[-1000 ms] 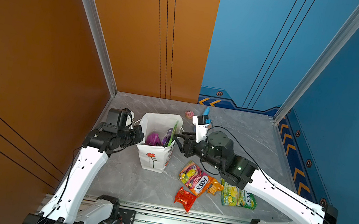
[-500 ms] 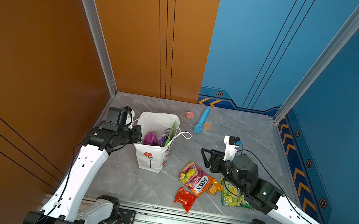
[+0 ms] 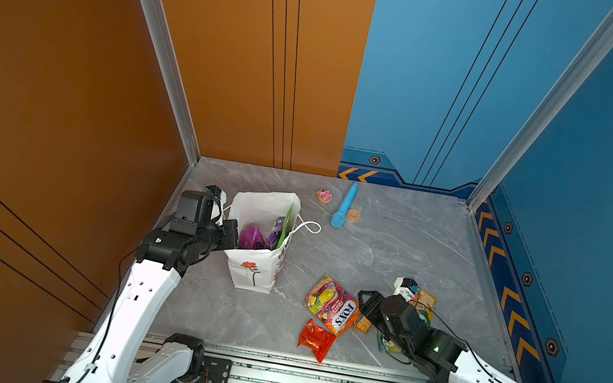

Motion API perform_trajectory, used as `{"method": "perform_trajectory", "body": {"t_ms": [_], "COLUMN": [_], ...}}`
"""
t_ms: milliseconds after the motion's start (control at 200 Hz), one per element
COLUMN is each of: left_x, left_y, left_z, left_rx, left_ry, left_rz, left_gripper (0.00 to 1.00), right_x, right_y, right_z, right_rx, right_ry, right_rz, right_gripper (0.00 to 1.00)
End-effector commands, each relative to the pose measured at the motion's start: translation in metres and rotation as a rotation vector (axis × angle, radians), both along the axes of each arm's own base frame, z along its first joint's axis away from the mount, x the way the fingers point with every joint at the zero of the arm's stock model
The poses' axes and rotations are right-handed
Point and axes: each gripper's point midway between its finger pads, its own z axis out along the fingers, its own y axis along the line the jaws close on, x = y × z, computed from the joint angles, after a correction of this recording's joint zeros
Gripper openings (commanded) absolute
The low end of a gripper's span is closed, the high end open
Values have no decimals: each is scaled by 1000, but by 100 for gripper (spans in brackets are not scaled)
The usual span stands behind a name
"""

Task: Place the snacks into the paper bag

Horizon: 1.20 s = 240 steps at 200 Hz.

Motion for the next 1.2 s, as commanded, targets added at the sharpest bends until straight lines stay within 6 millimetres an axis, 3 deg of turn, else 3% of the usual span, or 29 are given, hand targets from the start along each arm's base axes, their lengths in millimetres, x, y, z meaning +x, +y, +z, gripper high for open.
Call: {"method": "perform_trajectory", "body": {"t_ms": [0,295,506,1196], "left_x": [11,9,9,13], "left_y": [11,18,19,23], "left_z": [21,18,16,9], "left_rx": [46,73,82,87], "left_ry": [-114,-103,-96,-69], "left_rz": [26,51,57,68], "left_gripper": [0,0,0,0], "right_x": [-3,-15,-27,-32], "right_y": [-6,12,14,36], "right_z": [-10,-27,-40,-73], "right_rx": [34,13,28,53], "right_ry": [28,69,65,120], "right_rz": [-127,-113,-141,-148], "right_gripper": [62,67,67,61]}}
